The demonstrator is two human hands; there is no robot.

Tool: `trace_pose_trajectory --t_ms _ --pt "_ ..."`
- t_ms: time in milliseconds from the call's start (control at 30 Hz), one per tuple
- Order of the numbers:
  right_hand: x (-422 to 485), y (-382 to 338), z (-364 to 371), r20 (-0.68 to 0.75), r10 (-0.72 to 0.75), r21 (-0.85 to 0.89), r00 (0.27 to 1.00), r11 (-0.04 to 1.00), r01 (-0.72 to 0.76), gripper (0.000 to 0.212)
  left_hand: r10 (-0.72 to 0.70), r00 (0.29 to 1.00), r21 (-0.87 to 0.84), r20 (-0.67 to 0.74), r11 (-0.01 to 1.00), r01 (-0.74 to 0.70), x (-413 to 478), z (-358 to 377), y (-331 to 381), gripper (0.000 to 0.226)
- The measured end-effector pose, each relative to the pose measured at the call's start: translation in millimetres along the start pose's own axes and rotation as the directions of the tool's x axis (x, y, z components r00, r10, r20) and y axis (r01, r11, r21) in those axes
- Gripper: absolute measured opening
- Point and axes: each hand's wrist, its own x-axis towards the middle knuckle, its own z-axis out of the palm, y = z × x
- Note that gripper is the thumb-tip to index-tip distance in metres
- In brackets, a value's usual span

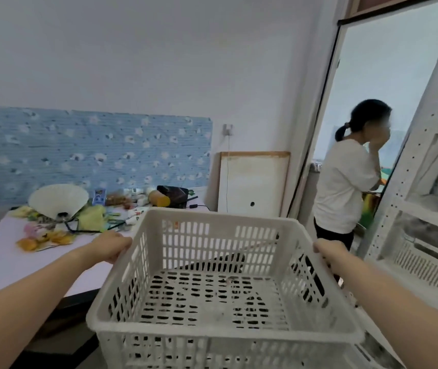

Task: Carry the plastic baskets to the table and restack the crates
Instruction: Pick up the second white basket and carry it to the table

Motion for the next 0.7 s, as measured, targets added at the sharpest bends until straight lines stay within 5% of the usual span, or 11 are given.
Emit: trace_pose_trajectory --t_ms 333,533,700 --pt "179.1 -91.7 106.4 0.336 -0.044 -0.219 0.941 0.968 0.123 0.003 -0.195 0.970 -0.120 -0.146 0.977 0.178 89.9 17.5 -2.1 0.040" --pt "227.3 -118.9 163.8 0.512 -0.065 -0.419 0.857 0.851 0.315 0.006 -0.373 0.905 -0.190 -0.203 0.922 0.337 112.0 43.5 -24.5 0.038" --pt "250.2 -126.6 169.2 0.625 -0.068 -0.498 0.778 0.733 0.464 0.009 -0.391 0.886 -0.154 -0.251 0.919 0.362 118.3 46.4 -20.4 0.040"
